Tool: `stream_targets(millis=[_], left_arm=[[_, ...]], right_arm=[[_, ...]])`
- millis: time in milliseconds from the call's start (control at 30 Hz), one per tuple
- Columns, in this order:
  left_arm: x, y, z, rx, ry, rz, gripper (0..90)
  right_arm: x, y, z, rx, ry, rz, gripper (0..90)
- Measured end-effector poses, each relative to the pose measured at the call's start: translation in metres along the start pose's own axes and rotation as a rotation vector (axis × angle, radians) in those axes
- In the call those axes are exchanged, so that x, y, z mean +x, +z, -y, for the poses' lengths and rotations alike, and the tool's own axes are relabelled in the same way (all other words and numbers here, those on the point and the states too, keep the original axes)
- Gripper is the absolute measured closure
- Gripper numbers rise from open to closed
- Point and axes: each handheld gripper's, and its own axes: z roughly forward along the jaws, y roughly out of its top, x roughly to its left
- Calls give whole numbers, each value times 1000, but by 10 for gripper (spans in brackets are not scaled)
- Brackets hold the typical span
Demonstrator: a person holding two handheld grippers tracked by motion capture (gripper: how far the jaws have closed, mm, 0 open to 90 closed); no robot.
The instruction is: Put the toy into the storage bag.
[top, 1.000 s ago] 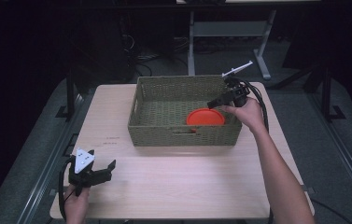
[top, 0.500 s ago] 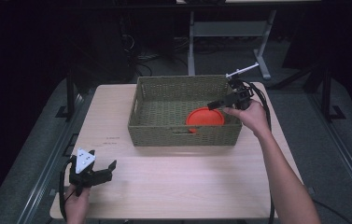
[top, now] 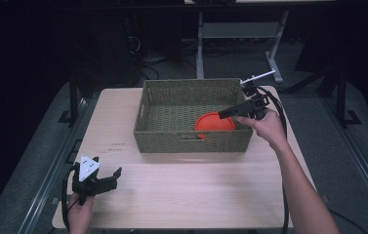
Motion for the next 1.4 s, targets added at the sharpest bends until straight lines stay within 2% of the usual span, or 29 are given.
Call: stream_targets(millis=[567, 933, 1167, 1400], left_arm=[[0, 0, 0, -1, 1, 0, 128], [-1, -1, 0, -2, 0, -2, 128], [-2, -1, 0, -5, -2, -3, 128], [-2, -1, -1, -2, 4, -3, 128]], right_arm=[[15, -15, 18, -8, -32, -13, 293], [22, -29, 40, -23, -40, -9, 255], [27, -33, 52, -18, -61, -4, 242], [27, -34, 64, -25, -52, -8, 235]])
